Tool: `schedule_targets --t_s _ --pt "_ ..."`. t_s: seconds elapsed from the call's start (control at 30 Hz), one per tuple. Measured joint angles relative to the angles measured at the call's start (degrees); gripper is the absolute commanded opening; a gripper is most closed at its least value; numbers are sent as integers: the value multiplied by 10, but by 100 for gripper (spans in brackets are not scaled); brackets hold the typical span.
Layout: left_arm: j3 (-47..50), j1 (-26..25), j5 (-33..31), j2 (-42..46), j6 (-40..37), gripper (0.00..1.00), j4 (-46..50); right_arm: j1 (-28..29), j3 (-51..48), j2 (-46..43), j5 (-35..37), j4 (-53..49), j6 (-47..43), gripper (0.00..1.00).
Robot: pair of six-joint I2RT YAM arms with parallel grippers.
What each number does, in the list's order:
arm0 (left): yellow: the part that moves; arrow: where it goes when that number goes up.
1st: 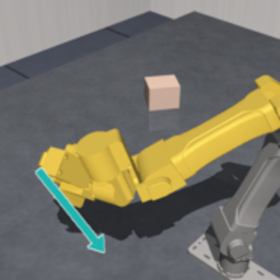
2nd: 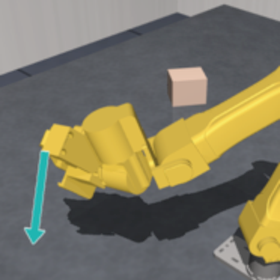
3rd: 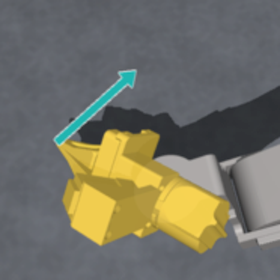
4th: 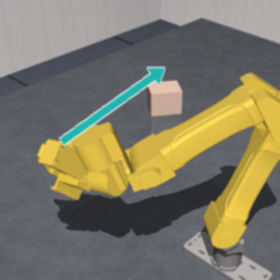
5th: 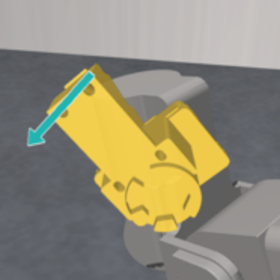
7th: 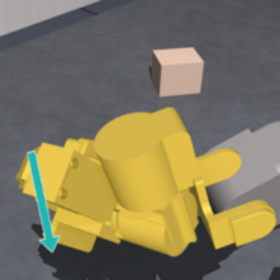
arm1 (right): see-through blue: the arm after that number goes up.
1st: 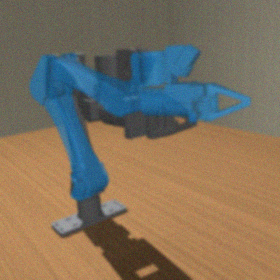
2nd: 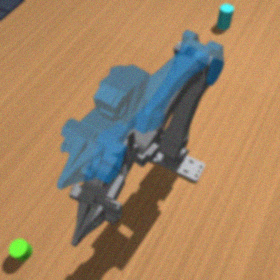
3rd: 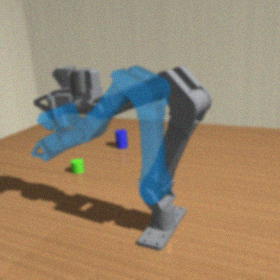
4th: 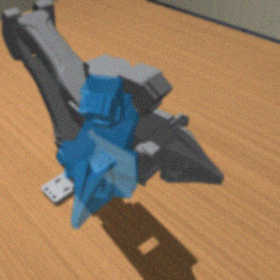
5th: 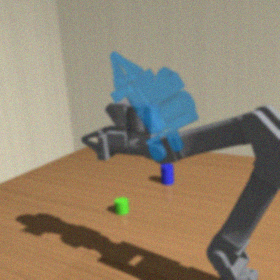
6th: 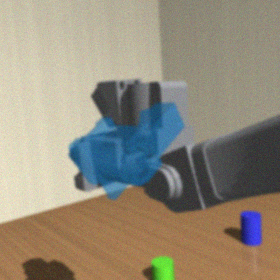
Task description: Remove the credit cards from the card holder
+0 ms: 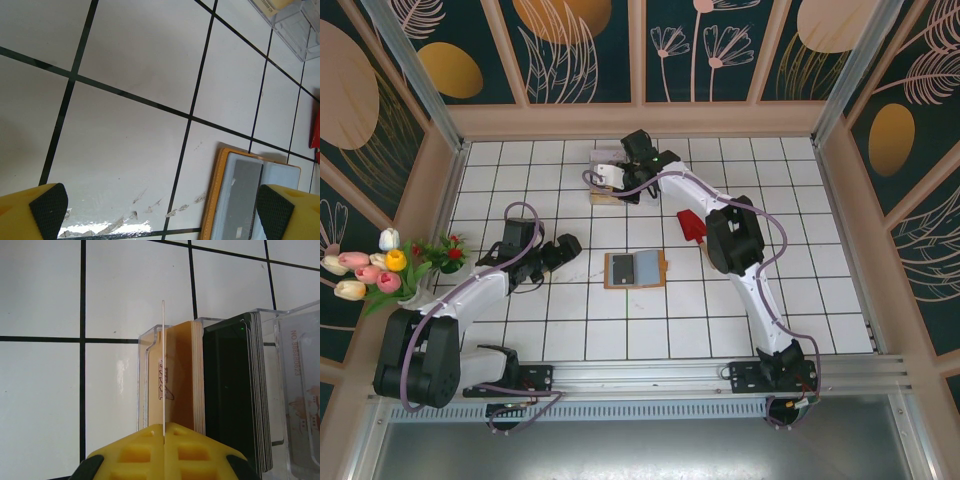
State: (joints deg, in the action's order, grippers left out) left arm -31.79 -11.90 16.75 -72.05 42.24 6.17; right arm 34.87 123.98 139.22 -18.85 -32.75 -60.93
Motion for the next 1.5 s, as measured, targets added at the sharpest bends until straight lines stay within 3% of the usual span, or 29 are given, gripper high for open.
schedule_targets --t_s 0.27,0.47,0.87,1.2,1.5 --pt "4 0 7 0 0 98 -1 0 0 9 9 -1 4 5" --pt "4 0 8 0 0 99 -2 0 0 9 12 0 14 12" --pt "5 0 8 0 0 98 -2 9 0 16 13 19 29 12" --pt "7 0 8 0 0 98 -2 10 5 16 19 32 58 25" --pt "7 0 10 0 0 99 -3 10 5 12 19 40 95 28"
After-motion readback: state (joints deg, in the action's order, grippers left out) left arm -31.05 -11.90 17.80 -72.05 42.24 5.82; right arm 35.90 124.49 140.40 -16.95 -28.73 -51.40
